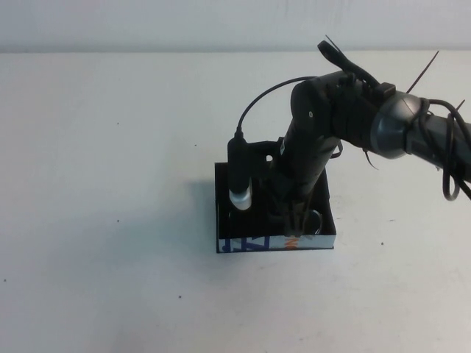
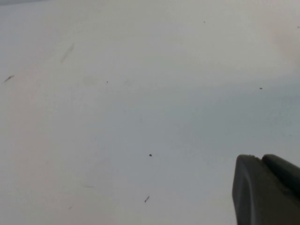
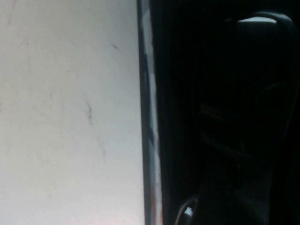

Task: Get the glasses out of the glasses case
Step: Pick up the glasses from the glasses case, then place the glasses on the table

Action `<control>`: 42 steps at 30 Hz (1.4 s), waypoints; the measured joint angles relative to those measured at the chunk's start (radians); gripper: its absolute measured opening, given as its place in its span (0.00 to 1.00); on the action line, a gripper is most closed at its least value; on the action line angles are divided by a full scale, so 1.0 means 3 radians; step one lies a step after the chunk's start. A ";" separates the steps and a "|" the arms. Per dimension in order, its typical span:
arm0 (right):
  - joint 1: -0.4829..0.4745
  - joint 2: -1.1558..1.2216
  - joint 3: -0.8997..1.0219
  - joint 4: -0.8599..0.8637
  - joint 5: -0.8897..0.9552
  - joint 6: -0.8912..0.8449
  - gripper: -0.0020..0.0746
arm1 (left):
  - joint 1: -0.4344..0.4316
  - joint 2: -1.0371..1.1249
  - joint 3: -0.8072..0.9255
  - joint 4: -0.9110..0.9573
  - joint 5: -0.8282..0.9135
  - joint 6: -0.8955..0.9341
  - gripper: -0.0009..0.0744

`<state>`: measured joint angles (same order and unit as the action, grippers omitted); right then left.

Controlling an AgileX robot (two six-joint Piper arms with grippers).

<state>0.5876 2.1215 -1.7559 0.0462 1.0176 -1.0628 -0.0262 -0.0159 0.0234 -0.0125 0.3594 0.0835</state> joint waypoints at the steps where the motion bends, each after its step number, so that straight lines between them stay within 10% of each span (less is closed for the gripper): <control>1: -0.0009 0.0000 0.0000 0.0006 -0.0006 0.0004 0.41 | 0.0000 0.0000 0.0000 0.0000 0.0000 0.0000 0.01; 10: -0.0031 0.0119 0.0000 0.0113 -0.0036 0.0009 0.39 | 0.0000 0.0000 0.0000 0.0000 0.0000 0.0000 0.01; 19: -0.0031 0.0034 -0.0159 0.0125 0.0109 0.0181 0.10 | 0.0000 0.0000 0.0000 0.0000 0.0000 0.0000 0.01; 27: -0.0226 -0.0471 -0.0592 0.0086 0.0645 0.1950 0.10 | 0.0000 0.0000 0.0000 0.0000 0.0000 0.0000 0.01; 42: -0.1426 -0.1886 0.2193 0.0343 -0.0233 0.3584 0.10 | 0.0000 0.0000 0.0000 0.0000 0.0000 0.0000 0.01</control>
<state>0.1596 1.5557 -1.0980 0.1492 0.9477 0.0125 -0.0262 -0.0159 0.0234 -0.0125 0.3594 0.0835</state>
